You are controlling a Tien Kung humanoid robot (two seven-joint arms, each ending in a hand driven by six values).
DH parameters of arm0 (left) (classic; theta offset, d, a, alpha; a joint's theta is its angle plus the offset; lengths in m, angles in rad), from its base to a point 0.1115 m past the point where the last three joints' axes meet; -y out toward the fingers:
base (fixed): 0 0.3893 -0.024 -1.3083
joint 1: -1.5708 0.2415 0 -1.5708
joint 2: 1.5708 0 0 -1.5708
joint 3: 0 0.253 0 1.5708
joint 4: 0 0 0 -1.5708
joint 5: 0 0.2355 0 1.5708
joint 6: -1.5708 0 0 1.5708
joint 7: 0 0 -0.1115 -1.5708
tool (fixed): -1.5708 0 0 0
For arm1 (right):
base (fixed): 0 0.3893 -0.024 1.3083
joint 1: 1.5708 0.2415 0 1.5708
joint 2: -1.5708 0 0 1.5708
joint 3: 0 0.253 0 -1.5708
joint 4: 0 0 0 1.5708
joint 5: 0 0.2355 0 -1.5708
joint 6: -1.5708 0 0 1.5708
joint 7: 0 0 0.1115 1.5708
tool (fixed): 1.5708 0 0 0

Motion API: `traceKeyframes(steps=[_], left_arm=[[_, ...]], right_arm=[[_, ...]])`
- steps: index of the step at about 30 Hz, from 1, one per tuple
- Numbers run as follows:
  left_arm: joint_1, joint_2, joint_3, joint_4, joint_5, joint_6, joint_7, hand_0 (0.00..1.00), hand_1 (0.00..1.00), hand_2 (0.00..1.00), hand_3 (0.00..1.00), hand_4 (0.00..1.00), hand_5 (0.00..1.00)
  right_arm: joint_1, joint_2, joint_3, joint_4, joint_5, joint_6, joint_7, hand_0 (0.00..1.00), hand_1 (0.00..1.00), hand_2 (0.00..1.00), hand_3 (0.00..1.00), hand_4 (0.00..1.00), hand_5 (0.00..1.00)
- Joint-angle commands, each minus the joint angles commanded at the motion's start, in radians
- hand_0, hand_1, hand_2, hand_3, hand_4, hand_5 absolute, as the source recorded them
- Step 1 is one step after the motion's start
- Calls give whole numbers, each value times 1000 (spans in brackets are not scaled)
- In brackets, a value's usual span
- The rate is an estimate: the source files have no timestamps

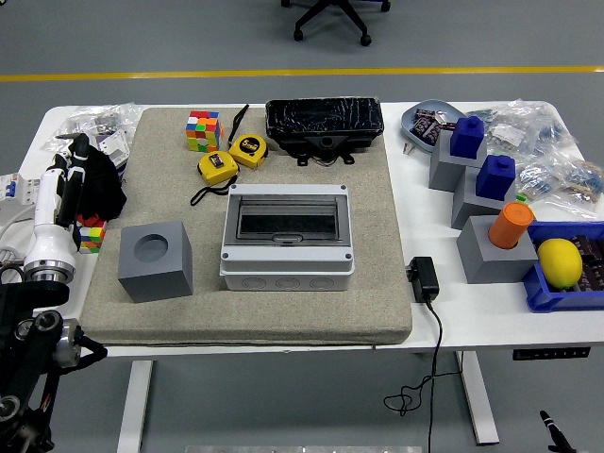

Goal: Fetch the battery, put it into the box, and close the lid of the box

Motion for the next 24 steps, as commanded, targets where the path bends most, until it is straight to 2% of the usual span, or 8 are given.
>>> traceKeyframes(steps=[1,6,7,12,13,18,19,24], left_arm=[[3,-2,-4,-1,-43,-30,-4,211,501,663,805,998,998],[2,0,-10,-12,-179,-118,-9,211,501,663,805,998,998],[0,0,-9,-13,-199,-126,-15,180,423,701,829,998,951],[-1,-5,11,-14,-335,-194,-75,180,423,701,829,998,951],[0,-6,13,-14,-375,-217,-83,979,656,525,581,998,840],[-1,-6,12,-6,-434,-286,-90,979,656,525,581,998,840],[-1,-6,11,-5,-434,-288,-89,998,998,998,718,998,856],[1,-7,15,-11,-450,-275,-61,998,998,998,718,998,856]], right_arm=[[-2,0,2,0,-2,0,-1,998,924,852,807,998,998],[-7,1,13,0,-13,3,-5,998,924,852,807,998,998],[-7,1,13,0,-12,3,-5,998,922,846,814,998,998],[-4,1,5,0,-3,4,-4,998,922,846,814,998,998],[-4,2,4,0,-1,5,-3,998,918,838,814,998,998],[-5,3,3,0,0,7,-4,998,918,838,814,998,998],[-5,3,3,0,0,7,-3,998,917,837,814,998,998],[-6,4,0,0,2,10,-4,998,917,837,814,998,998]])
